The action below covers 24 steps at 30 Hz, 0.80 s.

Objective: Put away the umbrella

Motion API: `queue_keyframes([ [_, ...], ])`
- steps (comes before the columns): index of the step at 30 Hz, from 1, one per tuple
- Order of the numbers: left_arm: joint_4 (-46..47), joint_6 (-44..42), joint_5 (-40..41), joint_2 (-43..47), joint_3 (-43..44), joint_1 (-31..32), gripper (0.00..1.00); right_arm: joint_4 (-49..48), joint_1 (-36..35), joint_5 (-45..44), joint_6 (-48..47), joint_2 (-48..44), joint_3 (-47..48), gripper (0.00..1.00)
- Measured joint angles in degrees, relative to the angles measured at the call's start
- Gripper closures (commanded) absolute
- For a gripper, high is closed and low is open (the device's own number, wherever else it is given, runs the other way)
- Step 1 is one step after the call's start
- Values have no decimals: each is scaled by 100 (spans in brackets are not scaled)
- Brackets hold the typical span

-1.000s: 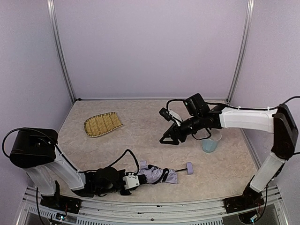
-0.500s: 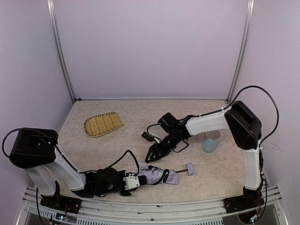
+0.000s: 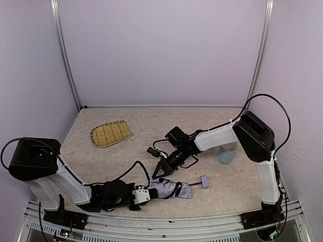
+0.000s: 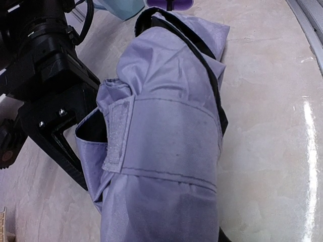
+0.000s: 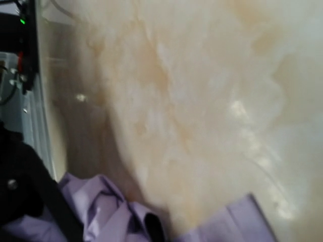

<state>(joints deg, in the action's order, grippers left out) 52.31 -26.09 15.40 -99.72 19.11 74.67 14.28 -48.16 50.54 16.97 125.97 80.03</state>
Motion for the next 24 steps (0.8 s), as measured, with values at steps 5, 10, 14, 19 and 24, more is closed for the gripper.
queue_keyframes([
  [5,-382,85,-334,262,0,-28,100,-634,214,0,225,-343,-356,100],
  [10,-691,216,-905,492,-9,-79,100,-1504,579,-168,267,-942,-522,100],
  [14,-800,282,-1204,568,-11,-221,100,-1926,649,-179,254,-1294,-680,100],
  [19,-820,284,-1296,573,-7,-260,100,-1668,627,-426,-87,-1381,-800,100],
  [24,-920,393,-1440,570,66,-374,100,-844,549,-909,-831,-1429,-896,83],
])
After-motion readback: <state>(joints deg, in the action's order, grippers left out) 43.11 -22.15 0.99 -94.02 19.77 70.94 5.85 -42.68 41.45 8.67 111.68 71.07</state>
